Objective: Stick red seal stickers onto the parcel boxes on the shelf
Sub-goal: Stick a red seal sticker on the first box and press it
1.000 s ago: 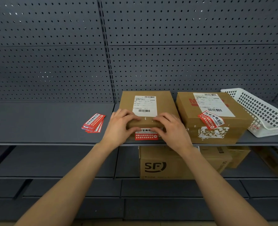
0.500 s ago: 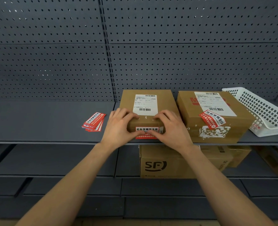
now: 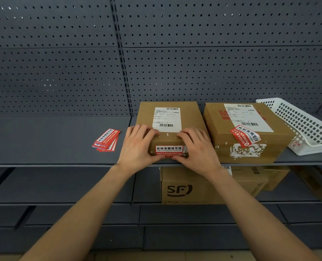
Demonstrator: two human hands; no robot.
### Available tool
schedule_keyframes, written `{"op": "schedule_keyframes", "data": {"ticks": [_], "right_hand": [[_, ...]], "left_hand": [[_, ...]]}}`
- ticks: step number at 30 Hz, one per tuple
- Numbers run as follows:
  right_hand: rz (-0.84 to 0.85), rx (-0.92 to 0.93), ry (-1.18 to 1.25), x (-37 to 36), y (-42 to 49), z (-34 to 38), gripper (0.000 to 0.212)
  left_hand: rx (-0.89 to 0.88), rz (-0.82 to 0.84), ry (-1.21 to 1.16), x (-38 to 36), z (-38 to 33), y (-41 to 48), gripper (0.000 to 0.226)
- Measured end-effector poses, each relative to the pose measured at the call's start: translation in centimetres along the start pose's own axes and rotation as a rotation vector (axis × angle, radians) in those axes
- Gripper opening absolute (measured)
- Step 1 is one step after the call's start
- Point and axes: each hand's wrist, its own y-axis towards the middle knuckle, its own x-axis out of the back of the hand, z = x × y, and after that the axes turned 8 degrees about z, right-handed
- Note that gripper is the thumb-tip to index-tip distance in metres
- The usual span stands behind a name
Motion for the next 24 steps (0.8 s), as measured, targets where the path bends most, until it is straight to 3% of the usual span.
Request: {"op": "schedule_keyframes", "data": {"ticks": [6,12,20,24], "right_hand": [[0.002,0.044,-0.047,-0.3,-0.1,-0.7,0.085],[0.046,0.005,-0.114,-0.3,-0.6,-1.8,0.102],[0.046,0.057,-0.106,-0.3,-0.7,-2.7,0.097],[0.039,0.070,-0.075,0.0,-0.6,-3.1,0.082]], "left_hand": [[-0.054,0.003,0.015,0.1,0.8,-0.3,0.081],[0.012,0.001,-0.024,-0.2,1.8,-1.1,0.095],[0.031,0.017,-0.108,-0.5,2.3,-1.3,0.096],[0.043,-0.006,-0.186,-0.3,2.3,-1.5,0.089]]}}
